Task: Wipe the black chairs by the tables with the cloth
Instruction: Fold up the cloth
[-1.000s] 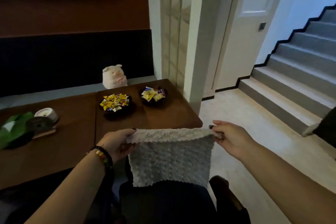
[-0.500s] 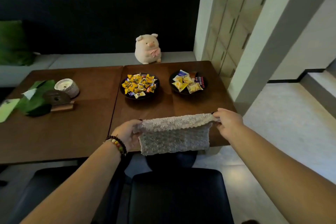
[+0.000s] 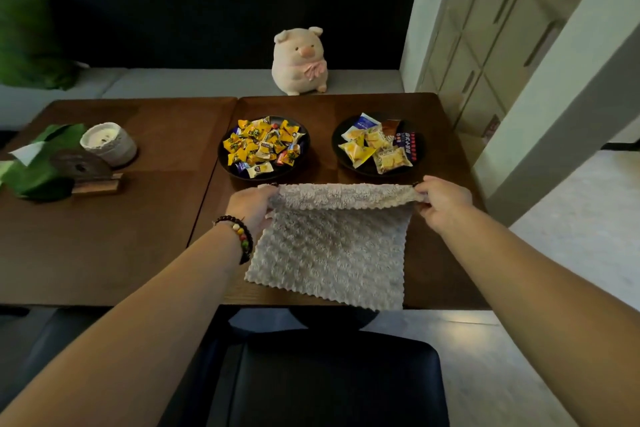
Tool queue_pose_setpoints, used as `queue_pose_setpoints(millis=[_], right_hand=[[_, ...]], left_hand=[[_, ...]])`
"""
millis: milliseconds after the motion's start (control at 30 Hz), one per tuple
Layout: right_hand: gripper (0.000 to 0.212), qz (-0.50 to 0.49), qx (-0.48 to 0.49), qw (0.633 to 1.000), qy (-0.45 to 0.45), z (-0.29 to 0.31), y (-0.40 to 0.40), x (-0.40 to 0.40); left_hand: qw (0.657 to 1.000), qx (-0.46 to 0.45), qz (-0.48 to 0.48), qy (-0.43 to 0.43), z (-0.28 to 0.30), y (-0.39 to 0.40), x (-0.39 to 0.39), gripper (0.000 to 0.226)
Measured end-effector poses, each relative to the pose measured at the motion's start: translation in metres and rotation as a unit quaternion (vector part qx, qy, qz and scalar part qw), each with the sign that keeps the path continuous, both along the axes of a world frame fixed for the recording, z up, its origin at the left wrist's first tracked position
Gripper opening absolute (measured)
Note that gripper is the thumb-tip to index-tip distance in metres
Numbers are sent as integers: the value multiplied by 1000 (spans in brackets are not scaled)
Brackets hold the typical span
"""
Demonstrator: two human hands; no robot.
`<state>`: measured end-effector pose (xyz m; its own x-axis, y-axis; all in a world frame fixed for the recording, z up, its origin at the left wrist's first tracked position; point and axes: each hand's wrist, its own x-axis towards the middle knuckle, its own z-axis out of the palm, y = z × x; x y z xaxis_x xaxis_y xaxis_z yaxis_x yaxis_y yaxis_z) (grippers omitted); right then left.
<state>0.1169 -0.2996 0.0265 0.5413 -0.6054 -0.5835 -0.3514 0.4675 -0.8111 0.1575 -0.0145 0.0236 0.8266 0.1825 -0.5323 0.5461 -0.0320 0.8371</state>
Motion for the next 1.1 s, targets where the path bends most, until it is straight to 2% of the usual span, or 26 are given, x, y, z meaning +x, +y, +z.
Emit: queue_pose_setpoints(millis=[133,300,400,533,633,733,800,867,967,1033,1100], right_hand=[[36,26,36,999,9,6,9,-16],[37,132,-30,990,40,-10,26,-64],[35,163,-58,982,77,-32,33,-83],[32,216,-203,949,103,-59,39,-101],[30,237,-275,926,107,-72,38,-108],[43,237,-322,910,111,-77,33,-104],[56,235,-309,912,132,-77,31,-97],[61,253,-271,915,162,-75,33,-89],[40,304,-244,899,199,-71,37,-81],[23,341,-268,874,218,-67,31,-82],[21,370,-301,849,228,-64,22,-91]], left_hand=[[1000,-7,23,-11,-7,-2,3,10],[992,106,-66,-2,-20,25,-13,22],[978,178,-106,19,-32,39,-23,27],[942,285,-172,35,-49,45,-41,19],[908,350,-227,38,-60,46,-57,21],[886,413,-210,-30,-68,46,-69,21],[895,406,-178,-50,-71,42,-70,41],[914,374,-157,-26,-68,35,-68,45],[922,346,-174,13,-62,27,-68,23],[929,332,-164,22,-61,25,-79,23],[937,319,-142,19,-64,24,-97,25]])
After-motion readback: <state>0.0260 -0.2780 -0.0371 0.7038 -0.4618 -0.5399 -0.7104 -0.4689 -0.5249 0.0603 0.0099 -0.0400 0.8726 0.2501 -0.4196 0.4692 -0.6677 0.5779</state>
